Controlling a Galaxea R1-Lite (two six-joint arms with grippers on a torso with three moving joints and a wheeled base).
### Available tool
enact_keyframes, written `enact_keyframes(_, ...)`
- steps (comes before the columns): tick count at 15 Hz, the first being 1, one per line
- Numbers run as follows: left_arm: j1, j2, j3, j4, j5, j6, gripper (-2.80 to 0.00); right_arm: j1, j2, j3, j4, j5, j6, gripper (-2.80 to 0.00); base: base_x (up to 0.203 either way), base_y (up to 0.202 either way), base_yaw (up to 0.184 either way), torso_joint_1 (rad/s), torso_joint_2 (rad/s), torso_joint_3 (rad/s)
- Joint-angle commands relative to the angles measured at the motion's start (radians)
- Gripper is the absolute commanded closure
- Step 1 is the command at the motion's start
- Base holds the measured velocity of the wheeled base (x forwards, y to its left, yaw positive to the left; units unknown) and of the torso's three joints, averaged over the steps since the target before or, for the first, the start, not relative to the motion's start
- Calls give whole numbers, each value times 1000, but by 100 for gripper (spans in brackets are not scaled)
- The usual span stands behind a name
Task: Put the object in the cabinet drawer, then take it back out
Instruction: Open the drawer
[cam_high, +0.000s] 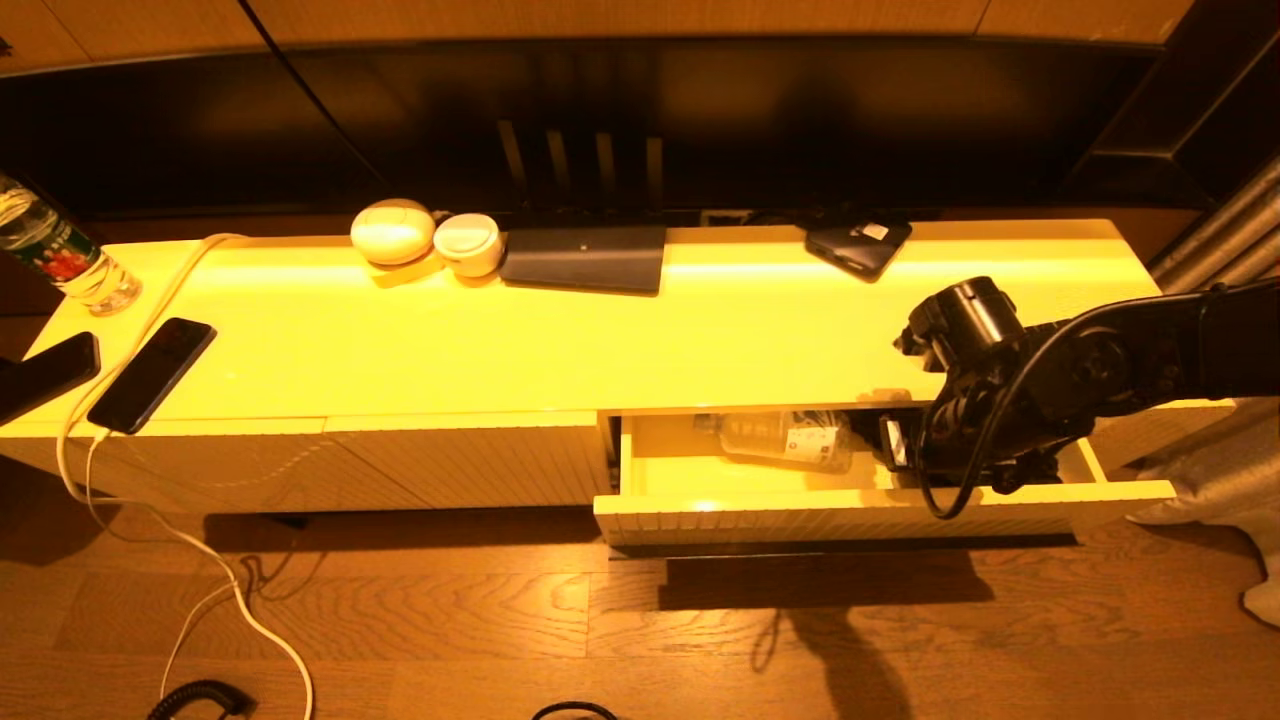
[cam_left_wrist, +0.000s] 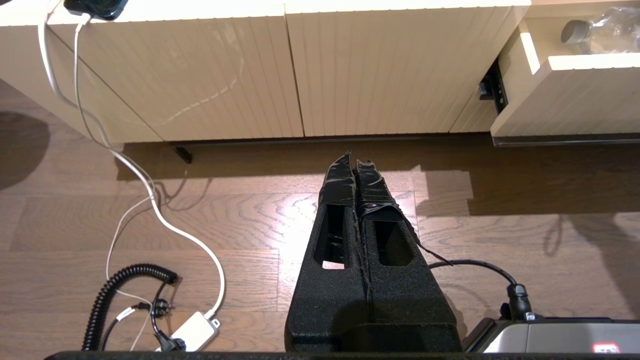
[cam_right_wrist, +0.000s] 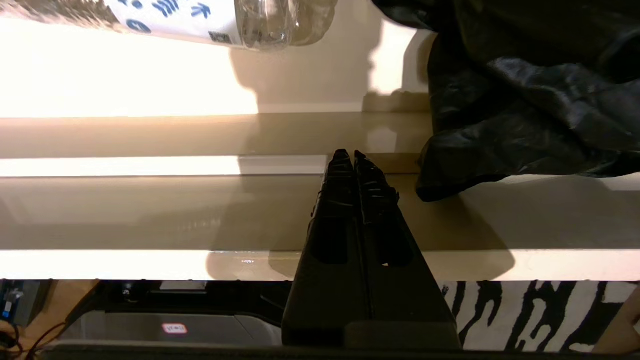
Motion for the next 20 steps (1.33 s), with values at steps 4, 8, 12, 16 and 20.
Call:
enact_keyframes(4,0,0,2,0,0,0,0,14,7,33,21,-1,4,0,0,0,0,0,0,0)
enact_keyframes(8,0,0,2,0,0,0,0,29,9,50,76,-4,8,0,0,0,0,0,0,0)
enact_keyframes(12,0,0,2,0,0,0,0,46,7,101,85,0,11,0,0,0,0,0,0,0)
enact_keyframes(16,0,0,2,0,0,0,0,60,1,178,77,1,16,0,0,0,0,0,0,0)
enact_keyframes(20,0,0,2,0,0,0,0,91,-11,217,85,9,68,0,0,0,0,0,0,0)
